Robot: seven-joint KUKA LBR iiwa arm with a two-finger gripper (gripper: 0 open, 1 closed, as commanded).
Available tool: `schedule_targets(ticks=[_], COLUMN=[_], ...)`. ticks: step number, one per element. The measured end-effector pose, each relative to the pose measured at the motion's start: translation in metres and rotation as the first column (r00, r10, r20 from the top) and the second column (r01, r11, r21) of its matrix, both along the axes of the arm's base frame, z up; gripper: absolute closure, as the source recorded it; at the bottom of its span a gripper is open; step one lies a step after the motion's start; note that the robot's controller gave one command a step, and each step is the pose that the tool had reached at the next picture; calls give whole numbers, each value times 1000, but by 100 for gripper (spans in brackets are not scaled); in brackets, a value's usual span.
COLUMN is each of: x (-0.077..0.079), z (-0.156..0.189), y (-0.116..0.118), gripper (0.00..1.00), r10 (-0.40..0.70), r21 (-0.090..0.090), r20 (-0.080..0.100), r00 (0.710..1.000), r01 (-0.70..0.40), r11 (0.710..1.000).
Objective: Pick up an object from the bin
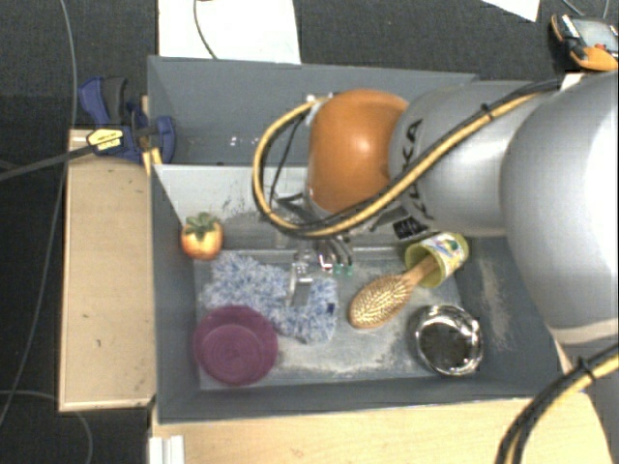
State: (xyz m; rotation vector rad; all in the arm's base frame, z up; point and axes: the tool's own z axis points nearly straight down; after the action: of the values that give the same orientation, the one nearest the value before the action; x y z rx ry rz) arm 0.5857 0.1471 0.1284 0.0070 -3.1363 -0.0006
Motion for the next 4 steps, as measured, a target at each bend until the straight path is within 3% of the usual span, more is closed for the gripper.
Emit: schedule_targets(ticks=[1,2,3,4], x=[2,1,1,3], z=[5,-58,-57,-56], y=[-1,55,46,55], gripper=[0,0,0,0], r10=[-6,15,-249,7], r21=[1,2,2,4], r20=[8,7,12,14], r00=[1000,1000,969,1000], r01=[6,-15,249,-7], r11=[1000,1000,969,1000])
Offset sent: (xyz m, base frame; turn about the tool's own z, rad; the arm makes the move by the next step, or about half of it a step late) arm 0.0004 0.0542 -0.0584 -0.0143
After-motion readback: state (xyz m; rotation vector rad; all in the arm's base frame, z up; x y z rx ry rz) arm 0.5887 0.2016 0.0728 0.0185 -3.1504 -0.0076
